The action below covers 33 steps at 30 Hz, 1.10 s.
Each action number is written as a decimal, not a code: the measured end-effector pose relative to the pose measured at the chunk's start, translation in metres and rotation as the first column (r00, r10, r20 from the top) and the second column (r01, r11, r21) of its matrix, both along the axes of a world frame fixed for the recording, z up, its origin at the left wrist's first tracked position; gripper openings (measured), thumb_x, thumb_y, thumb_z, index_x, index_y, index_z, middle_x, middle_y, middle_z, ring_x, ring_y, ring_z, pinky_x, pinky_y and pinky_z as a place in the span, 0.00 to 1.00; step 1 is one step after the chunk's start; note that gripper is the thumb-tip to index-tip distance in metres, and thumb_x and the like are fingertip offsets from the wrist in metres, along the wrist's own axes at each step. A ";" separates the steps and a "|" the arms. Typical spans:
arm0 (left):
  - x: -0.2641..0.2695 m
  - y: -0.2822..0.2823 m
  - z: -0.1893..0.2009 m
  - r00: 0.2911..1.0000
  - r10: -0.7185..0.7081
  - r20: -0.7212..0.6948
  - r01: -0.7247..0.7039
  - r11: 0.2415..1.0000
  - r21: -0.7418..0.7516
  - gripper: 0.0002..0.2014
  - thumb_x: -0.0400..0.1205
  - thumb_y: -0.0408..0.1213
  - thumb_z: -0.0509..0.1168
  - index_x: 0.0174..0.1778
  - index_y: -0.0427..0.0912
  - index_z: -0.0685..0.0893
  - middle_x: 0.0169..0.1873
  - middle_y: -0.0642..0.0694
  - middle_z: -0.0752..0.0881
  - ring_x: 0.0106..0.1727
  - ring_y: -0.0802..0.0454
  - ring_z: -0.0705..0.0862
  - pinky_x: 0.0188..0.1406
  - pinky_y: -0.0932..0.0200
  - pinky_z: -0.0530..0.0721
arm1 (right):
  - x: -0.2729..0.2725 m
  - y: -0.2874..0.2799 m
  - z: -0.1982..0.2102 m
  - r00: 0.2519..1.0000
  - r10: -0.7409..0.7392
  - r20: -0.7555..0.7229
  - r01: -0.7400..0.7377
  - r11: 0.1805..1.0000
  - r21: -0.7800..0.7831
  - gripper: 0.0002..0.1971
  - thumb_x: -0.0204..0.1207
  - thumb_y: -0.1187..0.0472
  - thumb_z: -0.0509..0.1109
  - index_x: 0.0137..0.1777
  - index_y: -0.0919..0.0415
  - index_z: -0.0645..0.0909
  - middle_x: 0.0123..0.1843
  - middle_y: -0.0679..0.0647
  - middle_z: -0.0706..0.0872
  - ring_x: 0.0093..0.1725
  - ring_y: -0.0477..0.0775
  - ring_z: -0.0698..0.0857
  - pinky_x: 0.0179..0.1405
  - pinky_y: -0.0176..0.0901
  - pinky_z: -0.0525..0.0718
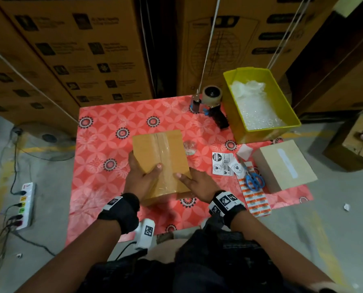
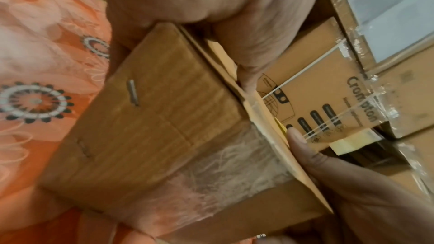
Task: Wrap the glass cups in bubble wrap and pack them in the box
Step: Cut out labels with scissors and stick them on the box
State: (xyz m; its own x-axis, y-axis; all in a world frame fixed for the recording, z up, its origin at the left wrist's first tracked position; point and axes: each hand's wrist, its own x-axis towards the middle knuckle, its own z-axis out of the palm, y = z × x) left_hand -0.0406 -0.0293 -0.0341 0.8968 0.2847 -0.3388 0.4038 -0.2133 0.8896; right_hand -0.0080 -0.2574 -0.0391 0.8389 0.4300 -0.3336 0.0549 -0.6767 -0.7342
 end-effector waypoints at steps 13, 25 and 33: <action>0.040 -0.104 0.026 0.793 -0.598 0.113 0.432 0.683 0.589 0.42 0.87 0.50 0.67 0.94 0.44 0.54 0.94 0.37 0.41 0.94 0.38 0.38 0.92 0.40 0.38 | -0.062 -0.158 -0.084 0.673 -0.733 -0.098 0.727 0.680 -0.090 0.10 0.70 0.51 0.73 0.44 0.53 0.92 0.34 0.49 0.94 0.33 0.52 0.94 0.42 0.59 0.95; 0.047 -0.223 -0.007 0.388 -0.915 -0.109 0.917 0.372 0.142 0.15 0.86 0.46 0.71 0.67 0.48 0.90 0.61 0.49 0.91 0.62 0.53 0.90 0.68 0.43 0.89 | -0.115 -0.244 -0.118 0.004 -0.736 -0.677 0.995 -0.067 0.079 0.27 0.85 0.71 0.71 0.83 0.58 0.71 0.70 0.58 0.80 0.67 0.62 0.81 0.72 0.63 0.84; 0.046 -0.240 -0.031 0.362 -0.911 -0.200 0.931 0.365 0.022 0.12 0.88 0.40 0.72 0.67 0.45 0.89 0.62 0.46 0.89 0.66 0.47 0.88 0.70 0.41 0.87 | -0.113 -0.249 -0.121 0.331 -0.802 -0.497 0.930 0.365 0.031 0.06 0.83 0.69 0.76 0.55 0.60 0.86 0.50 0.58 0.90 0.45 0.54 0.84 0.50 0.47 0.84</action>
